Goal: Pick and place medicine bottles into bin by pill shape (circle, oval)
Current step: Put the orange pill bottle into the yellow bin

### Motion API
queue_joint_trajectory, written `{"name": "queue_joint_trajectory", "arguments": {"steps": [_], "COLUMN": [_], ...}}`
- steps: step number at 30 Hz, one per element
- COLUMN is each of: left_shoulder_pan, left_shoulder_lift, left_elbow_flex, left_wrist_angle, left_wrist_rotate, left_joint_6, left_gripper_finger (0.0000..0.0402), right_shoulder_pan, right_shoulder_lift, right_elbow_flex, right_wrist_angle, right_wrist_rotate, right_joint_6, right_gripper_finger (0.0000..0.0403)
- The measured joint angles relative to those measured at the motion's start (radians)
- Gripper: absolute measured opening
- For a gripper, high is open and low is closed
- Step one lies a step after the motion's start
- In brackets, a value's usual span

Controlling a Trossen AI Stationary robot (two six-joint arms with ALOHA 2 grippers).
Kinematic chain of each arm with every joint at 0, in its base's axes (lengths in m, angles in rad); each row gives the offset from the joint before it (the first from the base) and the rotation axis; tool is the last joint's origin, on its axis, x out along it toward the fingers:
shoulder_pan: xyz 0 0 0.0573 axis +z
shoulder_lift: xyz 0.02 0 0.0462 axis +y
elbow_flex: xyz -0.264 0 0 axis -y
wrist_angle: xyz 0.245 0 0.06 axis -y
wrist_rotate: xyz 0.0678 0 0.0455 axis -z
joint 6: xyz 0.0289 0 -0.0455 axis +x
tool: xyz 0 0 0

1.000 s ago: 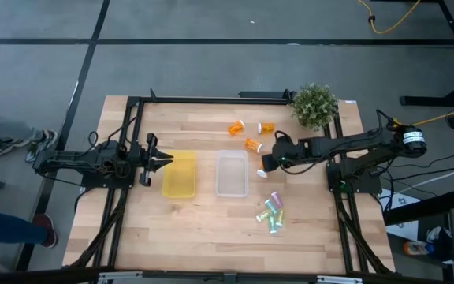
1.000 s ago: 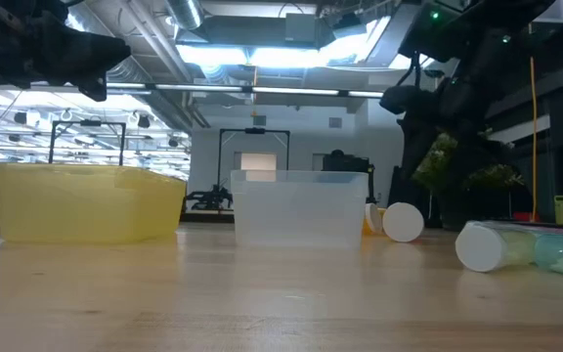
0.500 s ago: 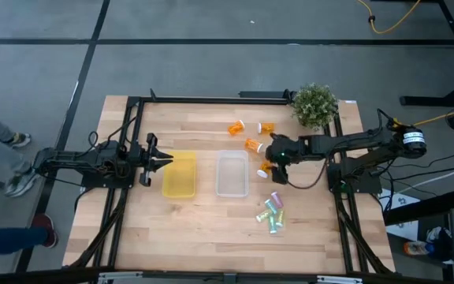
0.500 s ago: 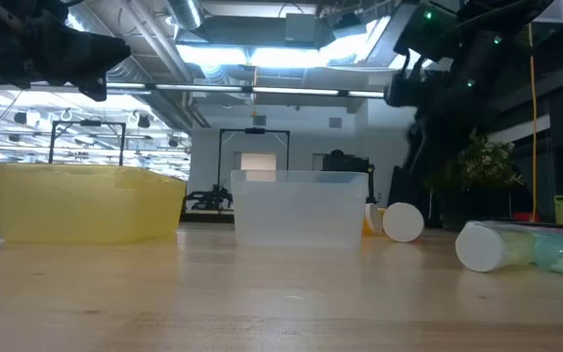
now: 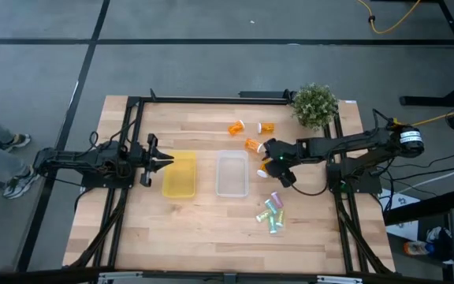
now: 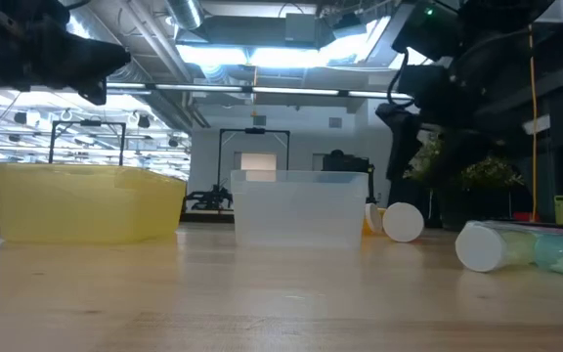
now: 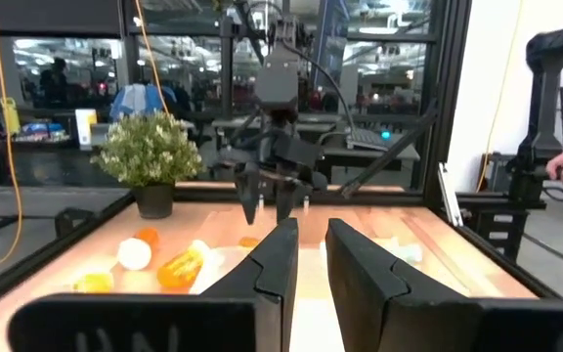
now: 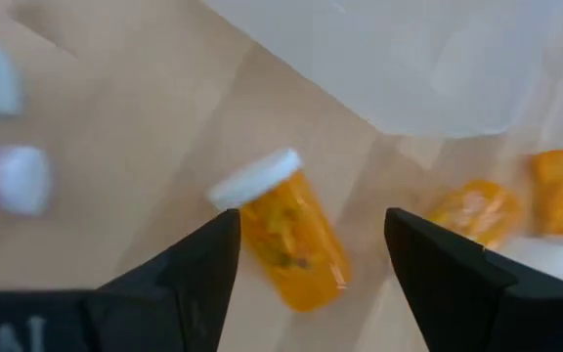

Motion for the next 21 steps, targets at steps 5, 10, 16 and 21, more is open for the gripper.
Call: {"name": "queue_joint_trajectory", "arguments": {"steps": [5, 10, 16, 21], "left_shoulder_pan": [0.0, 0.0, 0.0, 0.0], "left_shoulder_lift": [0.0, 0.0, 0.0, 0.0], "left_elbow_flex": [0.0, 0.0, 0.0, 0.0], "left_wrist_angle": [-0.018, -0.015, -0.015, -0.014], "left_wrist_rotate": [0.0, 0.0, 0.0, 0.0], "left_joint_6": [0.0, 0.0, 0.0, 0.0], "left_gripper_finger": [0.0051, 0.0051, 0.0051, 0.0051], "right_shoulder_pan": [0.0, 0.0, -0.003, -0.003], "right_shoulder_lift": [0.07, 0.133, 0.222, 0.27], "right_elbow_flex": [0.005, 0.05, 0.073, 0.076], "right_wrist_angle": [0.014, -0.048, -0.052, -0.051], "right_wrist_rotate": [0.019, 0.019, 0.019, 0.025], "right_joint_6": [-0.084, -0.085, -0.085, -0.052], "right_gripper_finger": [0.0257, 0.0257, 0.0257, 0.0257]}}
